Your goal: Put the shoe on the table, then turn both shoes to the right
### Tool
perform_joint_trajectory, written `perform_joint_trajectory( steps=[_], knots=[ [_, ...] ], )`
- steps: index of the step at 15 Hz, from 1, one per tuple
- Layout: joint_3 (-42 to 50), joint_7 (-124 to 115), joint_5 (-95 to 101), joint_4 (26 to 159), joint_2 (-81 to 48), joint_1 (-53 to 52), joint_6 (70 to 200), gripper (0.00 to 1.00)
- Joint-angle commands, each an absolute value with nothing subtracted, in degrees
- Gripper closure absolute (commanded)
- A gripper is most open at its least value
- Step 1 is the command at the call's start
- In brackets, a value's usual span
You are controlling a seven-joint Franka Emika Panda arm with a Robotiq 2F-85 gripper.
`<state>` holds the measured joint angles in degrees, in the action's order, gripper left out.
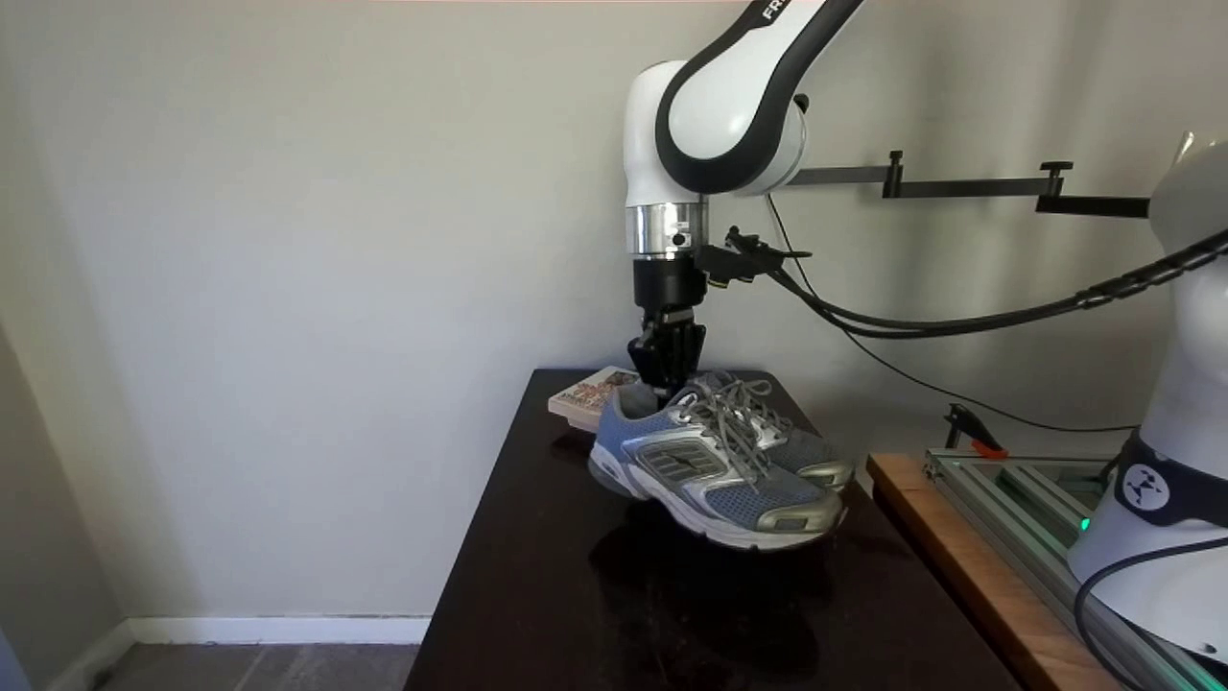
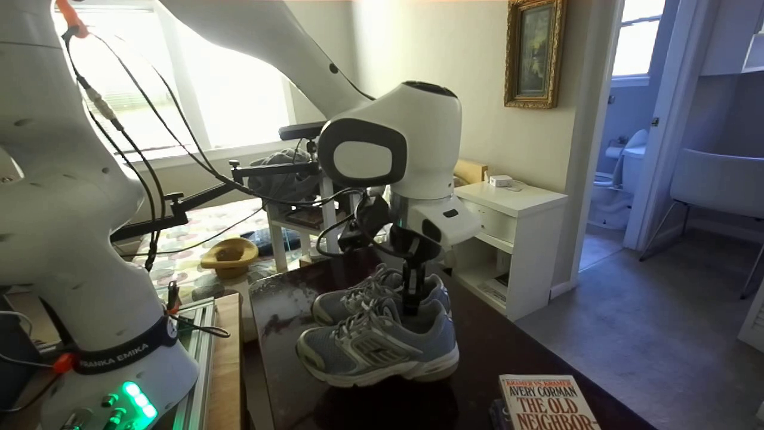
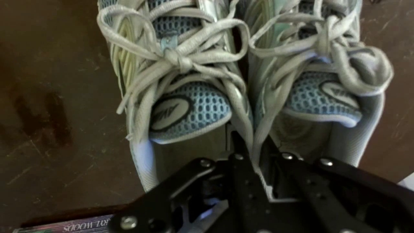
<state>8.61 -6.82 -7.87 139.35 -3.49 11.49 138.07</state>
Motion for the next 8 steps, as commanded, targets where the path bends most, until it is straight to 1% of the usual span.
perform_joint_trajectory(
  steps=[1, 8],
  knots=[
    [9.32, -20.23, -6.27, 138.27, -4.32, 10.00, 139.25, 0.96],
    [10.45, -41.32, -3.42, 137.34, -6.96, 7.95, 139.96, 0.96]
  ],
)
